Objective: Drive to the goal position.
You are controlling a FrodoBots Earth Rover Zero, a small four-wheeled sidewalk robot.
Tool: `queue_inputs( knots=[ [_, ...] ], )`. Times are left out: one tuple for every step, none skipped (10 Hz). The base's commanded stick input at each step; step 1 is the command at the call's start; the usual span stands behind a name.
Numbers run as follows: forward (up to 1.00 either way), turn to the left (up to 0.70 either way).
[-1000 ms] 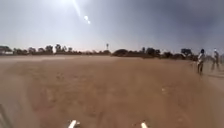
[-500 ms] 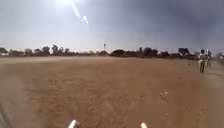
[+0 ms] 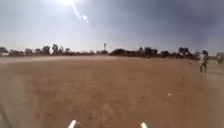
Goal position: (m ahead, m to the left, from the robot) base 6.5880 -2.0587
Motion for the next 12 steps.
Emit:
queue_inputs(
  knots=[
    [0.70, 0.00],
    [0.70, 0.00],
    [0.70, 0.00],
    [0.70, 0.00],
    [0.70, 0.00],
    [0.70, 0.00],
    [0.70, 0.00],
    [0.70, 0.00],
    [0.70, 0.00],
    [0.70, 0.00],
    [0.70, 0.00],
    [0.70, 0.00]
  ],
)
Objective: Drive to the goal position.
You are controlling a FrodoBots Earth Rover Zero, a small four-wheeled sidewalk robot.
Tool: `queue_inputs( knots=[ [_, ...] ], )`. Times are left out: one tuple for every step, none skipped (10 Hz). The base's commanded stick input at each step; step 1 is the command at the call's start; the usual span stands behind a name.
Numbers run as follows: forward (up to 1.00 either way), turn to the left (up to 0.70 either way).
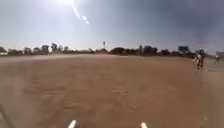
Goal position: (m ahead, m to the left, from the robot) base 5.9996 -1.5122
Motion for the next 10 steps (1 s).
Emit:
queue_inputs(
  knots=[
    [0.70, 0.00],
    [0.70, 0.00],
    [0.70, 0.00],
    [0.70, 0.00],
    [0.70, 0.00],
    [0.70, 0.00],
    [0.70, 0.00],
    [0.70, 0.00],
    [0.70, 0.00],
    [0.70, 0.00]
  ],
)
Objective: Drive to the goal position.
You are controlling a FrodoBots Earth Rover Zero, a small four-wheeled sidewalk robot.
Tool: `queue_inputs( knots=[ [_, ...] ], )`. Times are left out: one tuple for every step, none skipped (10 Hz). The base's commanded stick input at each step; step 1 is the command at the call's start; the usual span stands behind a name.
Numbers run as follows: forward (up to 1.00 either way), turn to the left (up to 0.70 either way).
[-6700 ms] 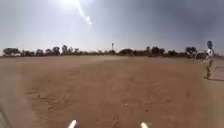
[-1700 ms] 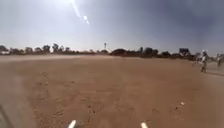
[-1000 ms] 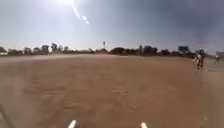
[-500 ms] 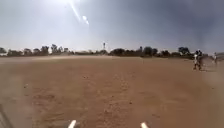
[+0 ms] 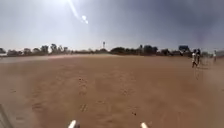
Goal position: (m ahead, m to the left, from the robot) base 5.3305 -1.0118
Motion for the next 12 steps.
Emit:
queue_inputs(
  knots=[
    [0.70, 0.00],
    [0.70, 0.00],
    [0.70, 0.00],
    [0.70, 0.00],
    [0.70, 0.00],
    [0.70, 0.00],
    [0.70, 0.00],
    [0.70, 0.00],
    [0.70, 0.00],
    [0.70, 0.00],
    [0.70, 0.00],
    [0.70, 0.00]
  ],
)
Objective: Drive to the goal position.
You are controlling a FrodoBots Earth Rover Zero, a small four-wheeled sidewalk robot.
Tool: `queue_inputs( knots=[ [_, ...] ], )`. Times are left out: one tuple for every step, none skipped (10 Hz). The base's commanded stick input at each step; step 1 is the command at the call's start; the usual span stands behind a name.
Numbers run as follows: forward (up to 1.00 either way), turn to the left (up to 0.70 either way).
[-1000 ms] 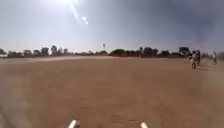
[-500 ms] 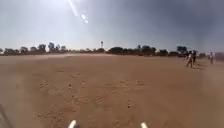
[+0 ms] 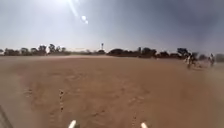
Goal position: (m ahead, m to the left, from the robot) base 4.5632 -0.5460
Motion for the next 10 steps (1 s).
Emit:
queue_inputs(
  knots=[
    [0.70, 0.00],
    [0.70, 0.00],
    [0.70, 0.00],
    [0.70, 0.00],
    [0.70, 0.00],
    [0.70, 0.00],
    [0.70, 0.00],
    [0.70, 0.00],
    [0.70, 0.00],
    [0.70, 0.00]
  ],
)
